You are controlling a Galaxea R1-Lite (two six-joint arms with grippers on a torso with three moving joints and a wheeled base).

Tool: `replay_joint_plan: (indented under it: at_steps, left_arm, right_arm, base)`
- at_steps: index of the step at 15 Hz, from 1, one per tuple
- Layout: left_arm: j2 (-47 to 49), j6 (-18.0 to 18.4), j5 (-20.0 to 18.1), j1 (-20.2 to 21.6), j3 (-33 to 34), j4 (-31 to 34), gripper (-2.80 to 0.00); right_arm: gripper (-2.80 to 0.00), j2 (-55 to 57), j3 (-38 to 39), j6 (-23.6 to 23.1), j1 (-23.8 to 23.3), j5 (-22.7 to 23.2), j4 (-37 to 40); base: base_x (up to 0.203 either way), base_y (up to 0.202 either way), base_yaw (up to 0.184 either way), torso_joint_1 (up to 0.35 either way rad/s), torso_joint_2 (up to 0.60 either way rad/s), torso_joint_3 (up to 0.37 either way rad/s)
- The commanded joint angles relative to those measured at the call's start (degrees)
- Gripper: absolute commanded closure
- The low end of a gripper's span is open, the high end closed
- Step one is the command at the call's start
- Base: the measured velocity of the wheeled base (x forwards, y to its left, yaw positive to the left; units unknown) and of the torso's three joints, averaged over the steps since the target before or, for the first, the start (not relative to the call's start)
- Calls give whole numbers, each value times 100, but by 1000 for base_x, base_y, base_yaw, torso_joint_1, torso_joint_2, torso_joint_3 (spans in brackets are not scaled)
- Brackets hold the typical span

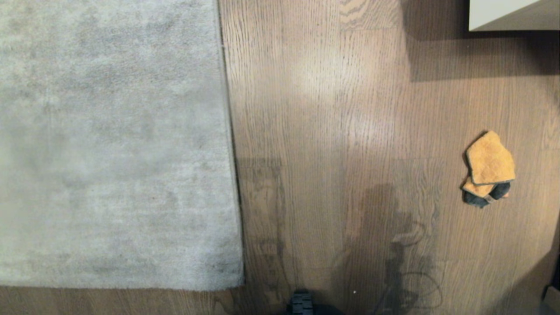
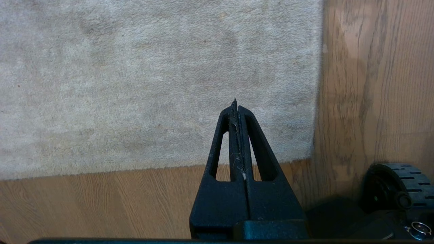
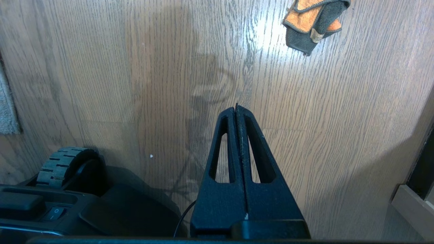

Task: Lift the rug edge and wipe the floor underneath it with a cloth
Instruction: Pick up the rag

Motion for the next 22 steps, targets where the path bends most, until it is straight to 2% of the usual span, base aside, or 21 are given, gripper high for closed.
replay_joint_plan:
  at_steps: [1, 9, 13, 22]
  left_arm:
    - [0, 3, 4, 0, 1, -6, 0]
    - [0, 3, 4, 0, 1, -2, 0]
    - [0, 3, 4, 0, 1, -2, 0]
    - [0, 3, 4, 0, 1, -2, 0]
  right_arm:
    - [0, -2, 0, -6, 2, 3, 2]
    - [0, -2, 0, -32, 2, 3, 2]
    - [0, -2, 0, -273, 2, 21, 20]
    - [0, -2, -45, -234, 2, 12, 132]
  base:
    - [0, 0, 0, 0, 0, 0]
    - [0, 0, 0, 0, 0, 0]
    - [0, 0, 0, 0, 0, 0]
    - [0, 0, 0, 0, 0, 0]
